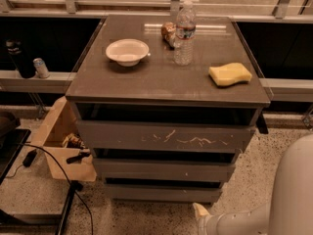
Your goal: Open bottom drawer
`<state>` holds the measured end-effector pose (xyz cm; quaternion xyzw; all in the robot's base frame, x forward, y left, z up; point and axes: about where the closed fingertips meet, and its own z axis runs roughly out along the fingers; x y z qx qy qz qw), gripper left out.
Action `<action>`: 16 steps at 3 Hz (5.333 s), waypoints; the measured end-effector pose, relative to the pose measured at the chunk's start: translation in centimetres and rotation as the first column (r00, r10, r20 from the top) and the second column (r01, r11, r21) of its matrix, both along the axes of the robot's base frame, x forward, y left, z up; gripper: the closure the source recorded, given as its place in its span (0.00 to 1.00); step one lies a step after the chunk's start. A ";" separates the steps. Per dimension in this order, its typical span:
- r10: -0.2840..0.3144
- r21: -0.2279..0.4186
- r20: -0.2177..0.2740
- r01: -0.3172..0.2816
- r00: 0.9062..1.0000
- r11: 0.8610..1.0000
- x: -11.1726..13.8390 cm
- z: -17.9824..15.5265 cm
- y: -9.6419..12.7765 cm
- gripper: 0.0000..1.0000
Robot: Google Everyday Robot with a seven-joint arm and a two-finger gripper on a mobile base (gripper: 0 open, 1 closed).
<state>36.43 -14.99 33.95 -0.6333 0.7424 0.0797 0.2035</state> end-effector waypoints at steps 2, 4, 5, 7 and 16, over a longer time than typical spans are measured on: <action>0.001 0.066 -0.041 0.001 0.999 0.998 0.2 -4.4 0.5 0.00; 0.032 0.099 -0.017 -0.030 0.999 0.995 1.7 -6.8 1.7 0.00; 0.051 0.124 0.013 -0.052 0.999 0.991 3.2 -8.5 2.2 0.00; 0.094 0.064 0.049 -0.097 0.994 0.993 6.2 -11.3 1.7 0.00; 0.194 0.026 0.174 -0.201 0.965 0.979 14.4 -13.7 0.6 0.00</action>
Offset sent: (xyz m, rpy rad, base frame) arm -0.0018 0.0097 -0.0323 0.0507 0.0230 0.0168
